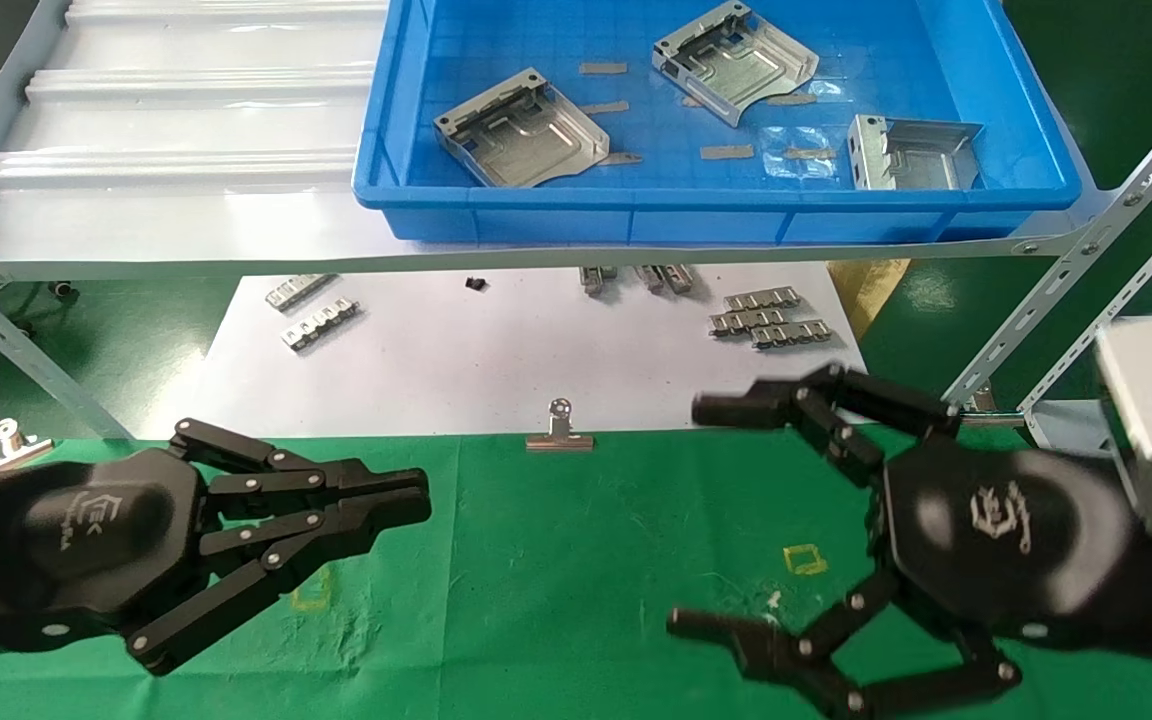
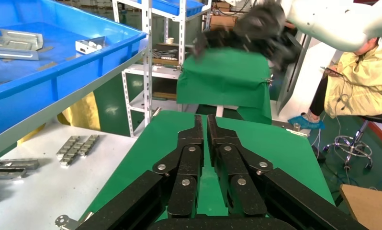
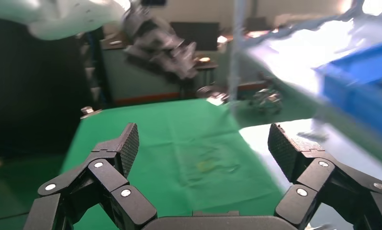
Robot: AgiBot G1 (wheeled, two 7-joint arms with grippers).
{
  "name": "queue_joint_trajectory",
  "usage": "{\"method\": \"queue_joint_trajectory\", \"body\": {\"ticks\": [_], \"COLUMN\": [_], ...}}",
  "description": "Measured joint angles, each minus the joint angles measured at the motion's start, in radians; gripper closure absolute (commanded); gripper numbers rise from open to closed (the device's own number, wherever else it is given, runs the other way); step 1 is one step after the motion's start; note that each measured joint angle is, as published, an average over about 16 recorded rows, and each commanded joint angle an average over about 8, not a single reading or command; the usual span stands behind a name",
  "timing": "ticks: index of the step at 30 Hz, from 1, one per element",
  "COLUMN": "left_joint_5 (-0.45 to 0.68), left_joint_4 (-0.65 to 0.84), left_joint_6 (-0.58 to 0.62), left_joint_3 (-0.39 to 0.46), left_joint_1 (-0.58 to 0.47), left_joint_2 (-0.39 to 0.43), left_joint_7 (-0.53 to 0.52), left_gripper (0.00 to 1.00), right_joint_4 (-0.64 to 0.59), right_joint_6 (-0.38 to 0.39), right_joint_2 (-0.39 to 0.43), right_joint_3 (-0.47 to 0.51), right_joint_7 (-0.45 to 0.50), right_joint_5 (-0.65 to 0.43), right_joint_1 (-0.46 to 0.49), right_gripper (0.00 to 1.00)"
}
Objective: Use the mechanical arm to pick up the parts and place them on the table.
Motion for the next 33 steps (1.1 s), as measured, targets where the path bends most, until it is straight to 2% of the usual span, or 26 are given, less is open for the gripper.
{"method": "queue_joint_trajectory", "body": {"ticks": [8,16,17,20,21,24,25,28,29,33], "left_joint_5": [0.000,0.000,0.000,0.000,0.000,0.000,0.000,0.000,0.000,0.000], "left_joint_4": [0.000,0.000,0.000,0.000,0.000,0.000,0.000,0.000,0.000,0.000], "left_joint_6": [0.000,0.000,0.000,0.000,0.000,0.000,0.000,0.000,0.000,0.000], "left_joint_3": [0.000,0.000,0.000,0.000,0.000,0.000,0.000,0.000,0.000,0.000], "left_joint_1": [0.000,0.000,0.000,0.000,0.000,0.000,0.000,0.000,0.000,0.000], "left_joint_2": [0.000,0.000,0.000,0.000,0.000,0.000,0.000,0.000,0.000,0.000], "left_joint_7": [0.000,0.000,0.000,0.000,0.000,0.000,0.000,0.000,0.000,0.000], "left_gripper": [1.00,0.98,0.91,0.53,0.41,0.05,0.00,0.00,0.00,0.00], "right_joint_4": [-0.171,-0.530,-0.581,-0.729,-0.776,-0.904,-0.941,-1.030,-1.053,-1.115], "right_joint_6": [0.102,0.248,0.272,0.352,0.381,0.468,0.496,0.575,0.600,0.676], "right_joint_2": [-0.116,-0.334,-0.363,-0.451,-0.479,-0.556,-0.579,-0.634,-0.649,-0.691], "right_joint_3": [-0.064,-0.198,-0.215,-0.258,-0.270,-0.296,-0.303,-0.317,-0.320,-0.327], "right_joint_7": [0.031,0.015,0.009,-0.011,-0.018,-0.034,-0.038,-0.047,-0.049,-0.050], "right_joint_5": [-0.169,-0.444,-0.476,-0.562,-0.586,-0.641,-0.655,-0.684,-0.690,-0.702], "right_joint_1": [0.267,0.578,0.611,0.692,0.715,0.768,0.781,0.808,0.813,0.818], "right_gripper": [0.00,0.00,0.00,0.01,0.10,0.48,0.60,0.96,1.00,1.00]}}
